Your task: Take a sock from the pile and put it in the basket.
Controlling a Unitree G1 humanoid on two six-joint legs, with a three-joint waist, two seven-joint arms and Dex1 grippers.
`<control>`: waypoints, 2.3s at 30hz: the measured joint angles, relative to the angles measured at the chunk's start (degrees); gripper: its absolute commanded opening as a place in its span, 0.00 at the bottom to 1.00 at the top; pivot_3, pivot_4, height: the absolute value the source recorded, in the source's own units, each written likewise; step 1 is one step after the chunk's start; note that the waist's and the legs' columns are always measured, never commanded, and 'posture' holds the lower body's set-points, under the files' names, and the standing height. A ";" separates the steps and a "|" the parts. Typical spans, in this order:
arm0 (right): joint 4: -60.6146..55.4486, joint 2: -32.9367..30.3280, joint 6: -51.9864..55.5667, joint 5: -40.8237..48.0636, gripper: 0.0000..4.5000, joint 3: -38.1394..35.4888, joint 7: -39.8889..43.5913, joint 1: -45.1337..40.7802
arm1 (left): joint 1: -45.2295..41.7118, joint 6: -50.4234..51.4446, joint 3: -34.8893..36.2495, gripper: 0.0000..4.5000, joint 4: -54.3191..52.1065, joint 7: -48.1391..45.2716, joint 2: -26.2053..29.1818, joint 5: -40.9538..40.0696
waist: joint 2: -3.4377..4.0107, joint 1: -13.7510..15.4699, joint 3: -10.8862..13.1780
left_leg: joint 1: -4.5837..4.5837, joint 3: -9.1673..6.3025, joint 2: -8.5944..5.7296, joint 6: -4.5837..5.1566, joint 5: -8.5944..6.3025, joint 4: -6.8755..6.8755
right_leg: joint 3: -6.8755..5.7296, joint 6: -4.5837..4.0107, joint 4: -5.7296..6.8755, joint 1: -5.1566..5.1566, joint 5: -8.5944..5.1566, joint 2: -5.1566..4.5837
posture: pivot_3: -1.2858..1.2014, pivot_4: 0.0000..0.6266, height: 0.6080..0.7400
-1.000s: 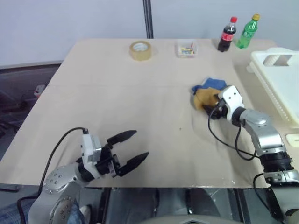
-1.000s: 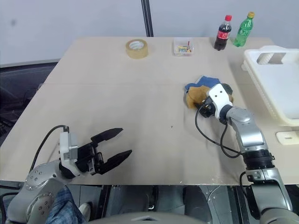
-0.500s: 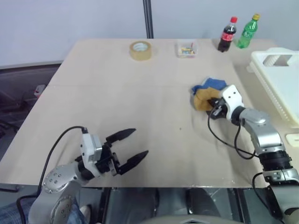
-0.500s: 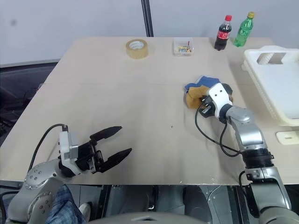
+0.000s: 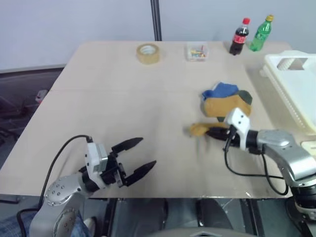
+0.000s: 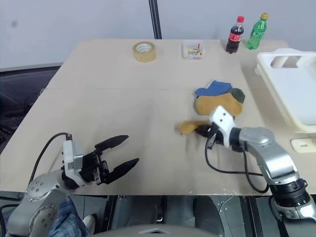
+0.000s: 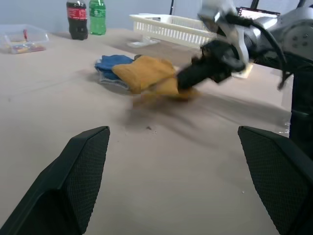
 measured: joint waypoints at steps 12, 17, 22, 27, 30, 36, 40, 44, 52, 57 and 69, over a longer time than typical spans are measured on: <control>-1.30 28.28 8.02 9.51 0.02 -5.38 -16.78 -11.48 | 2.05 0.53 0.12 1.00 -0.10 -0.15 0.59 -0.39 | -0.14 0.69 0.02 | -0.23 -0.17 -0.21 -0.07 0.02 -0.13 | -0.12 -0.03 -0.05 -0.24 0.03 -0.05 | 0.52 0.24 0.99; -1.12 25.00 20.29 15.05 0.02 -17.43 -23.52 -3.41 | 3.54 0.53 0.30 1.00 -0.47 -0.09 0.66 -0.62 | -0.21 0.73 -0.03 | -0.21 -0.13 -0.35 -0.03 -0.01 -0.24 | -0.03 -0.04 -0.13 -0.25 0.03 -0.36 | 0.52 0.24 0.99; -0.89 18.37 21.26 13.19 0.16 -15.87 -23.80 4.98 | 3.15 0.53 0.11 1.00 -0.60 -0.09 0.70 -0.62 | 0.13 -0.54 0.04 | -0.01 0.10 -0.05 -0.03 0.00 -0.34 | 0.14 -0.05 0.02 -0.26 0.02 -0.05 | 0.52 0.24 0.99; -3.67 16.96 19.13 14.15 0.65 -14.66 -22.46 7.40 | 2.46 0.56 0.15 1.00 -0.59 -0.24 1.13 -0.76 | 0.10 -0.84 0.03 | 0.00 0.06 0.04 -0.03 0.01 -0.18 | 0.08 -0.04 0.08 -0.18 0.02 0.27 | 0.52 0.24 0.99; -4.30 14.79 16.58 14.06 0.65 -14.39 -21.41 9.02 | 2.36 0.57 0.23 1.00 -0.51 -0.49 1.35 -0.93 | 0.04 -0.39 0.02 | -0.01 0.06 -0.05 -0.02 0.01 -0.02 | 0.06 -0.02 -0.02 -0.07 0.03 0.20 | 0.52 0.24 0.99; -3.98 10.79 8.93 13.52 0.65 -18.30 -18.28 10.65 | 1.47 0.58 0.28 1.00 0.06 -1.20 1.56 -1.02 | 0.00 -0.22 0.07 | 0.01 0.07 0.05 -0.02 0.01 -0.02 | 0.06 -0.02 -0.01 -0.04 0.03 0.28 | 0.52 0.24 0.99; -1.11 10.66 5.63 10.16 0.65 -16.52 -19.16 6.04 | 0.18 0.58 0.14 1.00 0.43 -1.42 1.56 -1.01 | 0.01 -0.28 0.08 | 0.04 0.07 0.10 -0.03 0.01 -0.03 | 0.08 -0.03 0.01 -0.05 0.03 0.36 | 0.52 0.24 0.99; -0.42 11.73 5.70 10.26 0.65 -13.73 -18.75 2.27 | -0.07 0.57 0.05 1.00 0.95 -1.47 1.54 -0.90 | 0.01 -0.12 0.08 | -0.01 0.06 0.07 -0.03 0.01 -0.04 | 0.07 -0.03 -0.01 -0.07 0.03 0.31 | 0.52 0.24 0.99; 1.05 10.42 8.92 14.55 0.65 -16.62 -18.38 -1.23 | -0.05 0.32 0.03 1.00 1.75 -1.51 1.30 -0.25 | -0.01 0.09 0.13 | -0.06 0.04 -0.01 -0.03 0.01 -0.06 | 0.03 -0.03 -0.02 -0.09 0.03 0.11 | 0.52 0.24 0.99; -1.68 8.19 11.47 16.69 0.65 -16.65 -17.56 -2.12 | -0.51 0.24 -0.15 1.00 2.04 -1.65 0.96 -0.04 | -0.02 0.08 0.13 | -0.07 0.04 0.03 -0.02 0.01 -0.12 | 0.03 -0.04 -0.02 -0.14 0.03 0.07 | 0.52 0.24 0.99; 3.75 1.62 10.94 8.08 0.65 -10.74 -18.06 1.68 | -1.14 0.04 -0.70 1.00 2.40 -1.76 0.29 0.63 | -0.04 0.12 0.14 | -0.10 0.06 -0.04 -0.03 0.01 -0.11 | 0.03 -0.04 -0.03 -0.15 0.03 0.11 | 0.52 0.24 0.99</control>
